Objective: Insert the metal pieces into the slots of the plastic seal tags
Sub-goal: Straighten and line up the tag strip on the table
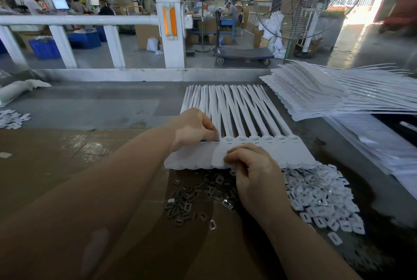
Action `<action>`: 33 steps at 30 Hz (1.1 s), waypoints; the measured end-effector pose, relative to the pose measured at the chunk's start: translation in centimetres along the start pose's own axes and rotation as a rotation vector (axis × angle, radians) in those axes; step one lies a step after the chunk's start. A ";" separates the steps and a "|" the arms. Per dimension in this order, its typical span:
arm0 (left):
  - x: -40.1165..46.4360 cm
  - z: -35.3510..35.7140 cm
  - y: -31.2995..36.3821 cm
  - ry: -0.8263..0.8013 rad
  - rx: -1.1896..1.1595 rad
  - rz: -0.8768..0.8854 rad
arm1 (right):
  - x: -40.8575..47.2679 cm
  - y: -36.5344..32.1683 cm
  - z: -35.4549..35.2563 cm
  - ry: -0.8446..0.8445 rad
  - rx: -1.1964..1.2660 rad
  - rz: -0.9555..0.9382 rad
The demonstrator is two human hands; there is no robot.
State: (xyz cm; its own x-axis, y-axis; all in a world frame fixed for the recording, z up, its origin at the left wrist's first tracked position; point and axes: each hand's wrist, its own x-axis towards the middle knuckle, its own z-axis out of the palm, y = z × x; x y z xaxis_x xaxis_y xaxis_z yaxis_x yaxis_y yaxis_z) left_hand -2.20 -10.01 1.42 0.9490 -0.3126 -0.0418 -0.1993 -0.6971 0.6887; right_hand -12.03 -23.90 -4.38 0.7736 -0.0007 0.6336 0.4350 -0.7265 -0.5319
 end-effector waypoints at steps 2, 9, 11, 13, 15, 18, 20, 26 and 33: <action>0.0 0.1 0.0 0.007 -0.023 -0.008 | 0.0 0.0 0.0 0.001 0.000 0.001; 0.1 0.1 -0.2 0.063 -0.042 -0.020 | 0.1 0.0 0.1 0.008 0.003 0.010; 0.1 0.0 -0.3 0.062 -0.049 -0.014 | 0.1 0.1 0.1 0.013 0.004 0.007; 0.0 -0.1 -0.4 0.067 -0.064 0.006 | 0.1 0.0 0.1 0.033 0.015 0.007; -0.4 -0.1 -0.5 0.095 -0.102 0.042 | 0.2 0.0 0.1 0.066 0.026 0.020; -1.5 0.0 -0.5 0.156 -0.153 0.111 | 0.2 0.1 0.0 0.112 0.026 0.040; -2.4 0.2 -0.3 0.185 -0.148 0.163 | 0.3 0.2 -0.2 0.132 0.049 0.071; -5.6 1.2 0.2 -0.031 0.101 0.376 | 0.7 0.6 -0.7 0.206 0.164 0.222; -6.4 3.3 -0.4 -0.105 0.483 0.453 | 0.6 0.7 -0.7 0.171 0.158 0.228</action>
State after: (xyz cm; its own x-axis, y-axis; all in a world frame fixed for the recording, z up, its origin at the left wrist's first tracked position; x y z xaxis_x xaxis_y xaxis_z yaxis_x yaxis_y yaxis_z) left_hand -9.01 -9.87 -0.99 0.7216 -0.6867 0.0882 -0.6829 -0.6849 0.2540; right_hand -11.58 -24.87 -3.95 0.7766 -0.2760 0.5663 0.3363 -0.5785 -0.7431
